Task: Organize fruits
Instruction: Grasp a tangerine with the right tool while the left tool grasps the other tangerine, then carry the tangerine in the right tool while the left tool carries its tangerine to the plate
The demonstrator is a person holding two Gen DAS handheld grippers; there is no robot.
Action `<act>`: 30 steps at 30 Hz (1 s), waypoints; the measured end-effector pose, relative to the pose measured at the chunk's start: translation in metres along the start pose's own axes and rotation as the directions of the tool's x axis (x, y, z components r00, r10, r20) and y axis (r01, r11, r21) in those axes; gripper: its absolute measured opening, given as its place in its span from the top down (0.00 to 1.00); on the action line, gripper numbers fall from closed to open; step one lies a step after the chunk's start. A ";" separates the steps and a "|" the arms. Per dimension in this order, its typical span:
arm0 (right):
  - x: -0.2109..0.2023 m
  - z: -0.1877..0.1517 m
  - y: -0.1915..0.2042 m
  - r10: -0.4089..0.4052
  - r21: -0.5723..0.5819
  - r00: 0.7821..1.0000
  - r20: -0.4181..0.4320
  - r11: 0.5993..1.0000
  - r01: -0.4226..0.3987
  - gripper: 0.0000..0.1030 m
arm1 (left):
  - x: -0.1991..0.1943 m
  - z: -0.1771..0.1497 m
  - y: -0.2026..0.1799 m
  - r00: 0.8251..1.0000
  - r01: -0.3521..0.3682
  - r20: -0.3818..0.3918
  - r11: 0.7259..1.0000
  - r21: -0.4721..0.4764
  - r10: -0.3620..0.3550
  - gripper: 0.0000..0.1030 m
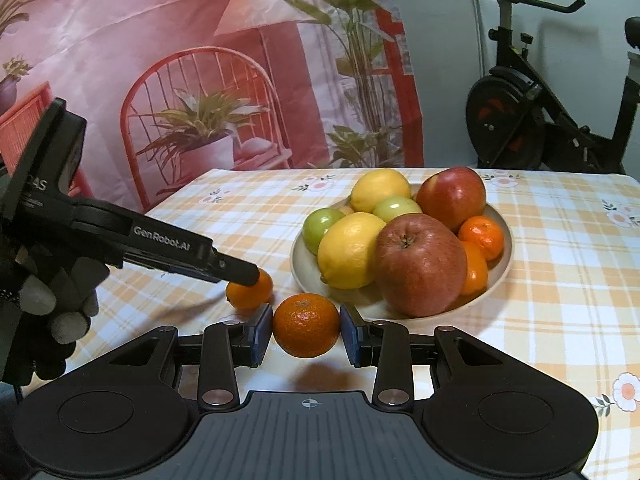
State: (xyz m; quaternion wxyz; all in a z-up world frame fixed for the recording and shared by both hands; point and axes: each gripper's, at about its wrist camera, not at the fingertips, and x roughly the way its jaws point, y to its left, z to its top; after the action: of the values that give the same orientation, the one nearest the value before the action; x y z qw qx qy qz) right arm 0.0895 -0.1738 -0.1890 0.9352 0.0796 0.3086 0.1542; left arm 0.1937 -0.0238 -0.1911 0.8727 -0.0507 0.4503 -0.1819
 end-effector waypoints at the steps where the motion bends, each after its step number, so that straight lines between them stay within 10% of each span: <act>1: 0.000 0.000 0.000 0.000 0.000 1.000 0.000 1.000 0.000 0.67 | 0.001 0.000 -0.001 1.000 0.002 -0.004 1.000 0.005 -0.002 0.49; 30: -0.023 0.021 0.011 -0.012 -0.038 0.998 0.065 0.999 0.014 0.67 | -0.032 0.007 -0.004 0.997 0.006 0.081 1.000 -0.013 -0.005 0.65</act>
State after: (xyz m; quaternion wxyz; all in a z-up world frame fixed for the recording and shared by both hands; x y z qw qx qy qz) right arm 0.0821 -0.1723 -0.1566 0.9471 0.0647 0.2755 0.1514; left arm 0.1812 -0.0163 -0.1619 0.8894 -0.0652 0.4156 -0.1790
